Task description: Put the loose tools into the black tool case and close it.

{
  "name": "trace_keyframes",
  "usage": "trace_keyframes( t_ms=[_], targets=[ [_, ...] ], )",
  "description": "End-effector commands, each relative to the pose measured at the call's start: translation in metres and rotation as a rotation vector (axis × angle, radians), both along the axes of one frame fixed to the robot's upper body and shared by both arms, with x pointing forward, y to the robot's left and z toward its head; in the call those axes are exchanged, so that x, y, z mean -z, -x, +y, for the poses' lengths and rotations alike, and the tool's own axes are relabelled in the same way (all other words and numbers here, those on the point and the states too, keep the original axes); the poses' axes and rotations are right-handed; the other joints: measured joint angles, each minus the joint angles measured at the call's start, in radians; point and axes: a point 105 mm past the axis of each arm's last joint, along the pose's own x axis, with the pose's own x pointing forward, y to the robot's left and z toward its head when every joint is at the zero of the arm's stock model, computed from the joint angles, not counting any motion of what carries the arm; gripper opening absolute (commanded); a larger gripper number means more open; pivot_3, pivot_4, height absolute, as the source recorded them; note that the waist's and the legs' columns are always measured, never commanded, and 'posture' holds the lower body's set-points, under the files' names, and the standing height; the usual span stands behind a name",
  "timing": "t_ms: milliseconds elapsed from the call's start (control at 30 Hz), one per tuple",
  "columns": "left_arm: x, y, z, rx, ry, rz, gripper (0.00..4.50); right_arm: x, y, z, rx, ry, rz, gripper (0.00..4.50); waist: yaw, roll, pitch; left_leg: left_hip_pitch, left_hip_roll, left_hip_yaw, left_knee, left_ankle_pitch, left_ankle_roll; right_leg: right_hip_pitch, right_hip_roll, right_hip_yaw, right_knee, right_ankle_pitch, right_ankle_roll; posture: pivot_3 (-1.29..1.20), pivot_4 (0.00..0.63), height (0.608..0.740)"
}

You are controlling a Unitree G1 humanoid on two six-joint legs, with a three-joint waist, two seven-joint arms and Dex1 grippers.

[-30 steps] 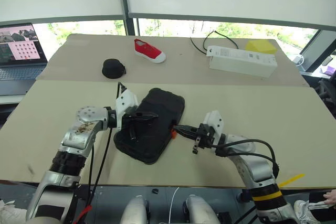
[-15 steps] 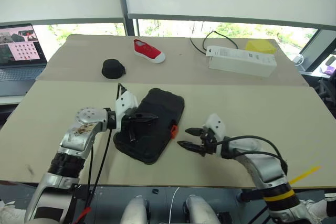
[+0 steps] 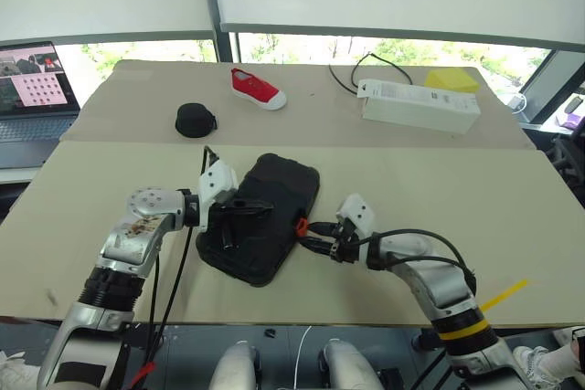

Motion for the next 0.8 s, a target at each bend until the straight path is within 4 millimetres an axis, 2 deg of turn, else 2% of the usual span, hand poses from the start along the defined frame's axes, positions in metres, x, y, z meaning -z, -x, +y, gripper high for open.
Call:
trace_keyframes(
  t_ms=[33,200,400,800],
  targets=[
    [0.033,0.006,0.01,-0.039,-0.058,0.138,0.0,-0.013,0.003,0.003,-0.044,-0.049,-0.078,1.24,-0.001,0.0,0.0,0.0,0.0,0.0,0.0,0.0,0.0,0.0,0.0,0.0,0.0,0.0,0.0,0.0,0.15,0.74],
    [0.035,0.007,0.011,-0.044,-0.059,0.141,0.0,-0.009,0.002,-0.01,-0.031,-0.007,-0.106,1.24,-0.001,0.0,0.0,0.0,0.0,0.0,0.0,0.0,0.0,0.0,0.0,0.0,0.0,0.0,0.0,0.0,0.15,0.74],
    [0.038,0.008,0.01,-0.042,-0.062,0.15,0.0,-0.014,-0.003,-0.021,-0.002,-0.016,-0.153,1.24,-0.001,0.0,0.0,0.0,0.0,0.0,0.0,0.0,0.0,0.0,0.0,0.0,0.0,0.0,0.0,0.0,0.15,0.74],
    [0.04,0.01,0.009,-0.042,-0.06,0.158,0.0,-0.031,0.003,-0.006,-0.058,-0.14,-0.218,1.24,-0.003,0.0,0.0,0.0,0.0,0.0,0.0,0.0,0.0,0.0,0.0,0.0,0.0,0.0,0.0,0.0,0.15,0.74]
  ],
)
